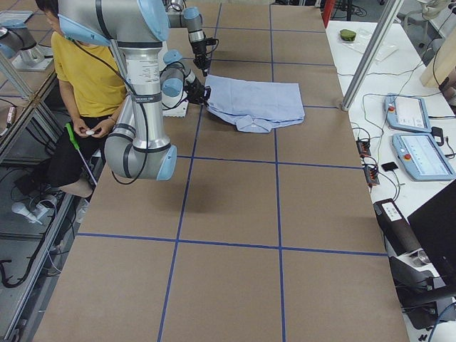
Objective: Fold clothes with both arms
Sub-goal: 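Lift the near edge with both grippers and fold it over toward the collar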
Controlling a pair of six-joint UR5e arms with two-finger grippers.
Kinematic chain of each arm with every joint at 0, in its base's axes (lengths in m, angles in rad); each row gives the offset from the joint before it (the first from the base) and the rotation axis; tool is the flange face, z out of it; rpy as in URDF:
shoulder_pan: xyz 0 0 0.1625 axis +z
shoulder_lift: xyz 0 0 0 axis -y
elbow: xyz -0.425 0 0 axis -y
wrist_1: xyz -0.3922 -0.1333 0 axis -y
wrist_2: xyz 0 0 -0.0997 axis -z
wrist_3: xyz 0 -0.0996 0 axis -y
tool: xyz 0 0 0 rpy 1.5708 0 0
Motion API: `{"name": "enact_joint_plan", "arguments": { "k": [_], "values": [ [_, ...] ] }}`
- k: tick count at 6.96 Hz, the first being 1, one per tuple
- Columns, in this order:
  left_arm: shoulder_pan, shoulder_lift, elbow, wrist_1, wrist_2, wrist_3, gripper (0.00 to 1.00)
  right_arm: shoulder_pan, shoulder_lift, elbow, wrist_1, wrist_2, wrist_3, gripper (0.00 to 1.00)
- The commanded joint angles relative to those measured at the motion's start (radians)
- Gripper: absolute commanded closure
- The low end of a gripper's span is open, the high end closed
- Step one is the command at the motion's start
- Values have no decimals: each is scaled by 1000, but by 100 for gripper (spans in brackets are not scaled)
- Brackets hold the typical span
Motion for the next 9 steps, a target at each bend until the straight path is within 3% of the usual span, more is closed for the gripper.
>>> {"name": "enact_joint_plan", "arguments": {
  "k": [1, 2, 3, 4, 5, 6, 7, 9],
  "values": [
    [0, -1, -128, 109, 0, -8, 100, -4, -40, 108, -10, -6, 4, 100],
    [-2, -1, -196, 163, -3, -20, 100, -6, -66, 198, -42, -6, 4, 100],
    [-2, -7, -266, 223, -9, -20, 100, -3, -60, 313, -150, -8, 4, 100],
    [-21, -13, -285, 234, -27, -13, 100, 30, -46, 332, -183, -8, 4, 100],
    [-149, -37, -275, 237, -113, 21, 100, 107, -11, 326, -187, 1, 1, 100],
    [-292, -82, -235, 237, -229, 85, 100, 202, 28, 290, -188, 47, -7, 100],
    [-386, -140, -148, 238, -298, 142, 100, 330, 100, 194, -182, 160, -21, 100],
    [-525, -212, -1, 228, -349, 264, 100, 507, 257, -29, -174, 288, -146, 100]
  ]
}}
